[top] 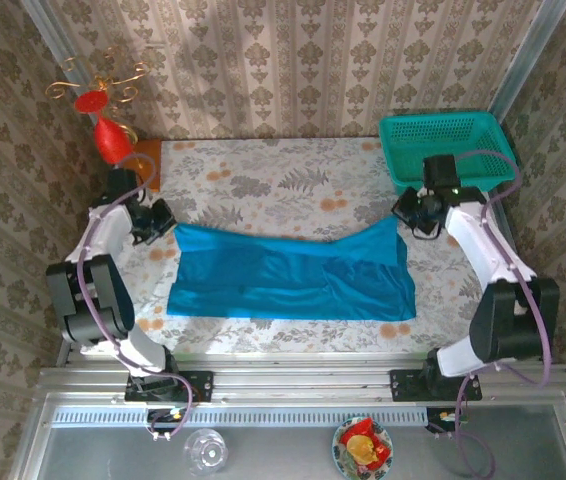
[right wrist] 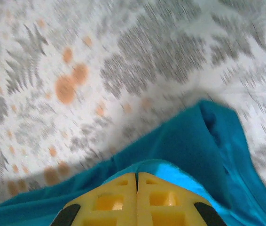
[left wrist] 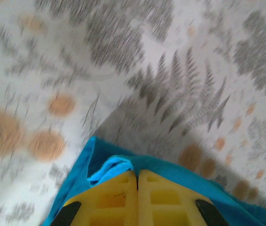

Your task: Fold the inside-out t-shirt

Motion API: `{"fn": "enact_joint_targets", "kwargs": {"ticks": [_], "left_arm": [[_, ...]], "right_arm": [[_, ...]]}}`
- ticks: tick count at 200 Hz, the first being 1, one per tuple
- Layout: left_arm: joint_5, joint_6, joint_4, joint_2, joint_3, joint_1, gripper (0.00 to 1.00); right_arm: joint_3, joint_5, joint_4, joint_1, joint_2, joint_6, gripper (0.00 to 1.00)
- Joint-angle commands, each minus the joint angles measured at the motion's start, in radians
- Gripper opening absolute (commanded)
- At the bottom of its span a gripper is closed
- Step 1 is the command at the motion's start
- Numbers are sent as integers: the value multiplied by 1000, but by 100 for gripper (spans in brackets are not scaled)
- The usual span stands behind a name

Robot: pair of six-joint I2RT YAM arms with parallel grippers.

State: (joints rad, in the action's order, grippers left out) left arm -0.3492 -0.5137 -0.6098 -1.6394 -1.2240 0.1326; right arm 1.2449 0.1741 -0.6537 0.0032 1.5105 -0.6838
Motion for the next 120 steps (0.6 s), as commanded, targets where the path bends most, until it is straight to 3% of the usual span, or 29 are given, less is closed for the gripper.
{"fn": "enact_joint_targets", "kwargs": {"ticks": [1, 47, 120], "left_arm": [[-40, 65, -37, -82, -121, 11, 0], [-96, 106, -82, -216, -254, 9, 0], [-17, 138, -121, -199, -244, 14, 0]], "right_arm": [[125, 28, 7, -15, 87, 20, 0], [204, 48, -27, -23, 172, 23, 0], [143, 59, -116, -31, 45, 63, 0]]}}
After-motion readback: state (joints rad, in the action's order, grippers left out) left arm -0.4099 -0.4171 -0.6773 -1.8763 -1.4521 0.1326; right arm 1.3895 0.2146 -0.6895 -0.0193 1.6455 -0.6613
